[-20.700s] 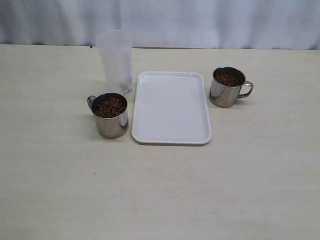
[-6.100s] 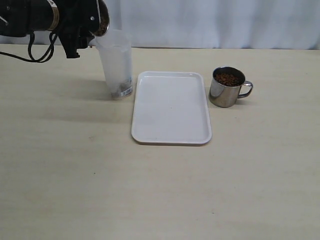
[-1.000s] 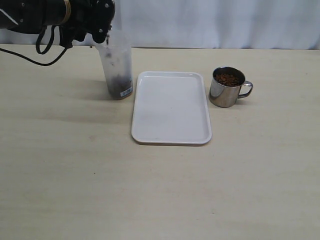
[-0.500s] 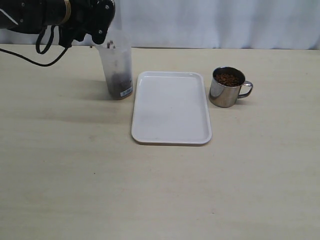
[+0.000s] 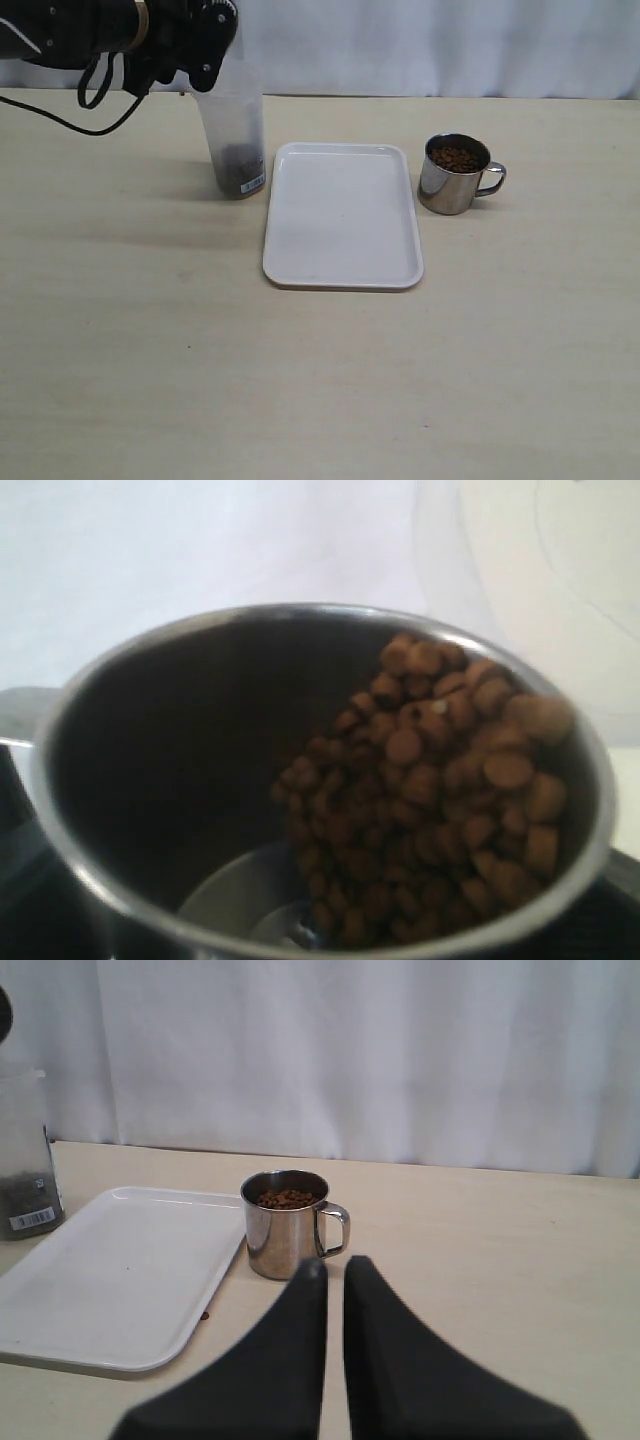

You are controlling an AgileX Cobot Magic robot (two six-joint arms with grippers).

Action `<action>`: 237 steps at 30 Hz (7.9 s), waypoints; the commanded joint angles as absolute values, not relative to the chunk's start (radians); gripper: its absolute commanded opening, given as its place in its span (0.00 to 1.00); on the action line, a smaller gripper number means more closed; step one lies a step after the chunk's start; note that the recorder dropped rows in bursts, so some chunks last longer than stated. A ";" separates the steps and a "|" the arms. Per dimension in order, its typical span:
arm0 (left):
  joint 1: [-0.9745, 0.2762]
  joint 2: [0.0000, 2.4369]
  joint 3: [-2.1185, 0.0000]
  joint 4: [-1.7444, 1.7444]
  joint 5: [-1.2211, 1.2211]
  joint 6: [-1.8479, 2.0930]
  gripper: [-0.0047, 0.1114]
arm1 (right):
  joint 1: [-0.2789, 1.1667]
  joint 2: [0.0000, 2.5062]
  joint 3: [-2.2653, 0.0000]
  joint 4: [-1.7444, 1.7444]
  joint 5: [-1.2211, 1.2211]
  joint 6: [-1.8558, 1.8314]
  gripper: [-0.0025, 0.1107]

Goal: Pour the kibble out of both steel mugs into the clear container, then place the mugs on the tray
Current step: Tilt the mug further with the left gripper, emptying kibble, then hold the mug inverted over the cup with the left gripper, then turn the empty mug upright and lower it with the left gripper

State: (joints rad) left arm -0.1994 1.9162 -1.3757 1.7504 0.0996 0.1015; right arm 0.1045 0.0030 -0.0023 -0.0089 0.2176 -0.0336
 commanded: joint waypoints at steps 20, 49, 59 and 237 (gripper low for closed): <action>-0.245 1.948 -1.410 1.744 0.182 0.192 0.04 | 0.107 0.000 0.000 -0.015 0.211 -0.038 0.06; -0.245 1.948 -1.410 1.744 0.198 0.310 0.04 | 0.107 0.000 0.000 -0.015 0.211 -0.038 0.06; -0.245 1.948 -1.410 1.744 0.198 0.344 0.04 | 0.107 0.000 0.000 -0.015 0.211 -0.038 0.06; 0.093 1.543 -0.096 0.450 -1.221 -0.057 0.04 | 0.107 0.000 0.000 -0.015 0.211 -0.038 0.06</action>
State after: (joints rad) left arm 0.0915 1.5363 -0.1109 0.3676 -1.1701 -0.0386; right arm 0.1045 0.0030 -0.0023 -0.0089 0.2176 -0.0336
